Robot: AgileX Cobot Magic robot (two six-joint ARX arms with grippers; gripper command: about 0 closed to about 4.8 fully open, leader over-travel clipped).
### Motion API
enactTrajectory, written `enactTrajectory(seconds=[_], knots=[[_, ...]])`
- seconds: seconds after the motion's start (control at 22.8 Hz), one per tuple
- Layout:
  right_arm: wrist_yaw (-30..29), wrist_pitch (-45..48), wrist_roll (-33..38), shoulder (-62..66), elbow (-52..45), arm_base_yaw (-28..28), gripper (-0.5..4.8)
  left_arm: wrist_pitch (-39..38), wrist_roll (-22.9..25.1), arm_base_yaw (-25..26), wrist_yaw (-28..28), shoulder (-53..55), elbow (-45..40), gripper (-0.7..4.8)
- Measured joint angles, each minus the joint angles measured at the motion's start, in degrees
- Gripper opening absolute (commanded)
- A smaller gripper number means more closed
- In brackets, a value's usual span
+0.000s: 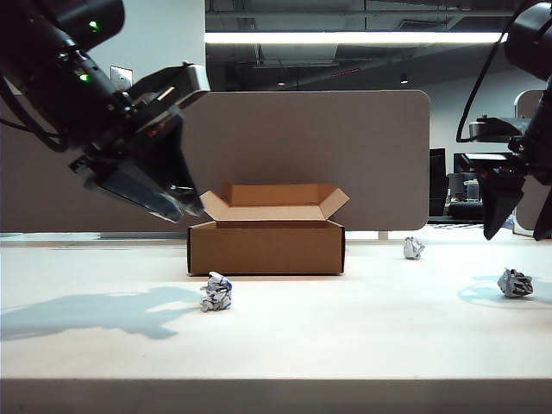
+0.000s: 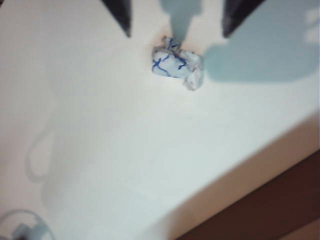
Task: Pick up all the paper balls on the table and put them in the paper box.
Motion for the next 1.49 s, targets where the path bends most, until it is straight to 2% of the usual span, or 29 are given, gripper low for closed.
enactTrajectory(seconds=[0.09,0.22,0.35,0.44,0.53,0.83,1.18,1.49], knots=[[0.2,0.0,1.0,0.3,0.0,0.0,3.20,0.5,0.2,-1.2,-0.3,0.7,0.0,2.48],[0.9,-0.1,1.4,1.0,0.0,0.0,3.19,2.4,0.2,-4.4,-4.2,2.0,0.0,2.52],[1.1,-0.3,1.4,1.0,0.0,0.0,3.19,3.8,0.2,-6.5,-8.9,3.7,0.3,2.58],[1.1,-0.3,1.4,1.0,0.0,0.0,3.19,3.5,0.2,-7.6,-12.0,5.3,1.0,2.85],[1.1,-0.4,1.4,1.0,0.0,0.0,3.19,2.7,0.2,-9.5,-17.6,9.0,2.6,2.85],[1.1,-0.6,1.4,1.0,0.0,0.0,3.19,2.5,-2.3,-9.2,-18.2,12.8,5.1,2.85],[1.1,-0.5,1.4,1.0,0.0,0.0,3.19,2.2,-7.5,-9.2,-15.4,15.6,5.2,2.84],[0.8,-0.3,2.5,1.0,0.0,0.0,3.19,2.6,-8.5,-9.2,-15.4,16.7,5.2,2.81]])
